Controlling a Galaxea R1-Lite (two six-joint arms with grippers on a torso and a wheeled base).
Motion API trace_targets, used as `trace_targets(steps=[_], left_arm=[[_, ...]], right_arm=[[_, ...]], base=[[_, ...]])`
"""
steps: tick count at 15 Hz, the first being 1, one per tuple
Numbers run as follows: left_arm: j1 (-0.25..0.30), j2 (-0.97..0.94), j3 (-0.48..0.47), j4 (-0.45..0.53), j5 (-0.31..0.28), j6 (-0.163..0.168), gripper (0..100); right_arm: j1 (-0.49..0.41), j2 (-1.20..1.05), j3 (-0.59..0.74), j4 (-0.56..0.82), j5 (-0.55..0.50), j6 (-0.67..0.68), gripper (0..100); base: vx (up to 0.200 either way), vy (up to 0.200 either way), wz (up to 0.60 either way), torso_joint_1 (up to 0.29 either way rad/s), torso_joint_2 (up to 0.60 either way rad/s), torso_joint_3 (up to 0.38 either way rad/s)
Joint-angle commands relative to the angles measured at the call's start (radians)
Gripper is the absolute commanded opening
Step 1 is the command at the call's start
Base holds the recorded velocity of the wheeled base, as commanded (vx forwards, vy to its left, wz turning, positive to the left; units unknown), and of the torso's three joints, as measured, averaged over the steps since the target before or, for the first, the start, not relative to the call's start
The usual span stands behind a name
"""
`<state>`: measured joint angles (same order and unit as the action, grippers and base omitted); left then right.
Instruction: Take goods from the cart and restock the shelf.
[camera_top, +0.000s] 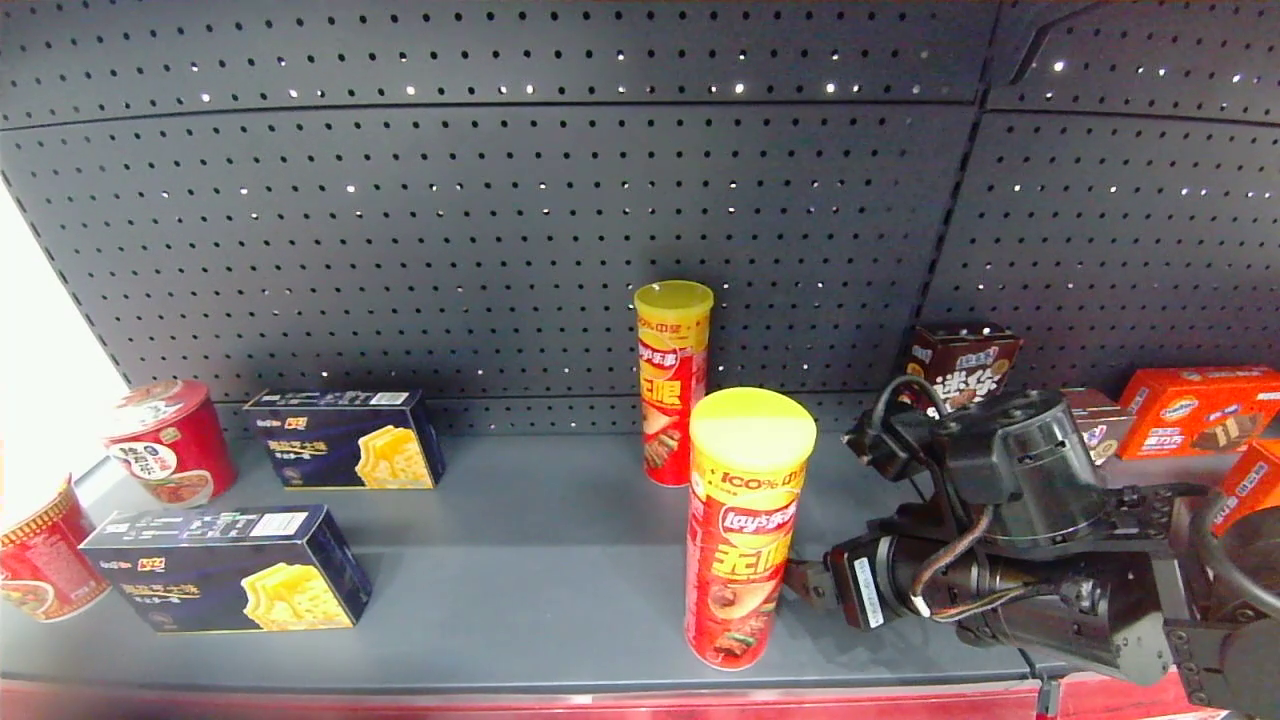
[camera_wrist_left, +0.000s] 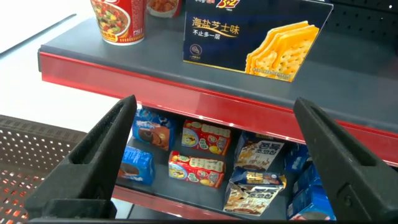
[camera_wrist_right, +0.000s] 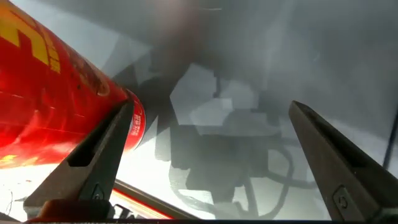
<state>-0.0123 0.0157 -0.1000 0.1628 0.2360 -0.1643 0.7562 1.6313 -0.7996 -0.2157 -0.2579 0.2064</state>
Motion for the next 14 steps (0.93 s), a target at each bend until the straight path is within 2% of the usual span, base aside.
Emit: trace_targets(steps=[1, 14], left_arm=[[0.0, 0.003, 0.0, 0.0, 0.0, 0.0, 100], [0.002, 0.003, 0.0, 0.0, 0.0, -0.008, 100]], right_arm=[[0.006, 0.001, -0.001, -0.001, 0.0, -0.001, 100], [0.049, 0.05, -0.04, -0.011, 0.002, -0.001, 100]], base=[[0.0, 0.0, 0.0, 0.0, 0.0, 0.0], [0.0, 0.0, 0.0, 0.0, 0.0, 0.0]])
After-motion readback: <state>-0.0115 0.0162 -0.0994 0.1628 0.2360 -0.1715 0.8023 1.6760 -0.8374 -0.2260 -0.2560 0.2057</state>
